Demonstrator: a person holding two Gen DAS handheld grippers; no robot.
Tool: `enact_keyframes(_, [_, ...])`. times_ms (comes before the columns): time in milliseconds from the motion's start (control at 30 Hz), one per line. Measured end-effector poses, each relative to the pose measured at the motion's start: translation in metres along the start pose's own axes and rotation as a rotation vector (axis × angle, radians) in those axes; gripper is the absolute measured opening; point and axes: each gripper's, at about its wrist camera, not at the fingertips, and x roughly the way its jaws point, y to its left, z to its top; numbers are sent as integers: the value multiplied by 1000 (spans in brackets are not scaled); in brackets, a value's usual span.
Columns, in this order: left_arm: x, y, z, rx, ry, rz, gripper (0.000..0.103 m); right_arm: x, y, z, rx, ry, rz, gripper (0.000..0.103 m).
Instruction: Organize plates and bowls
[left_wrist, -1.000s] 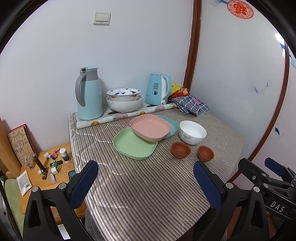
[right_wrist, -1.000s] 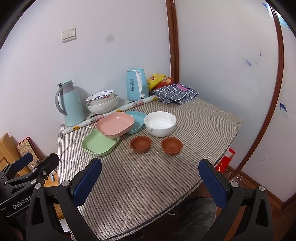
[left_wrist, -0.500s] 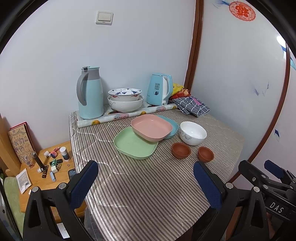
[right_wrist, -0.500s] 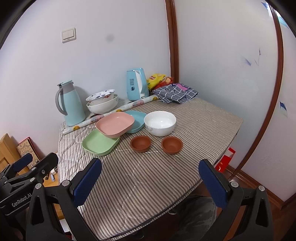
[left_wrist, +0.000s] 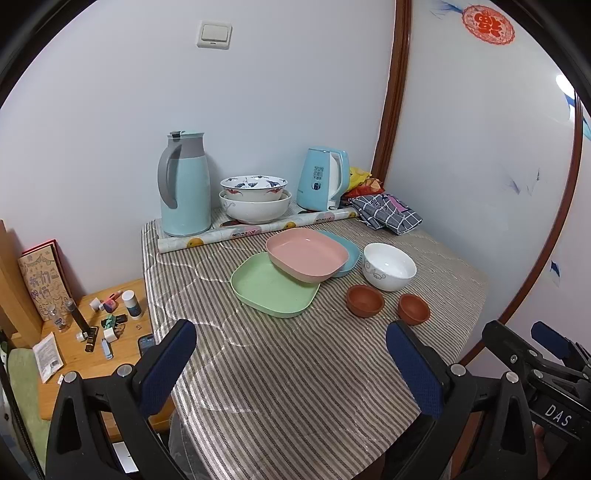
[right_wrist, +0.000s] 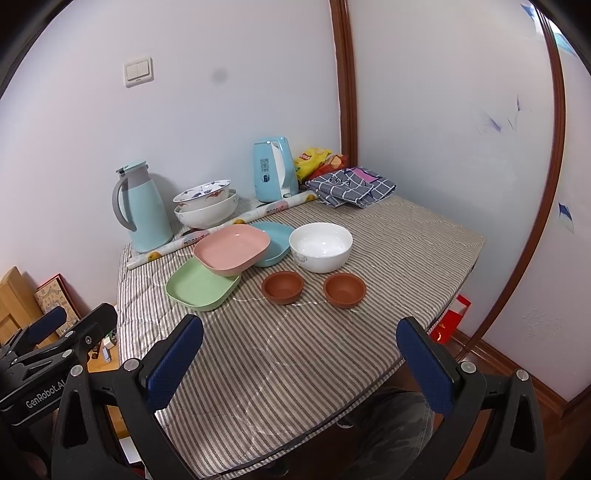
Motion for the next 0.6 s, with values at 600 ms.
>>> enact_keyframes(600, [16,4,16,-12,33,6,103,13,2,13,-9,15,8,103])
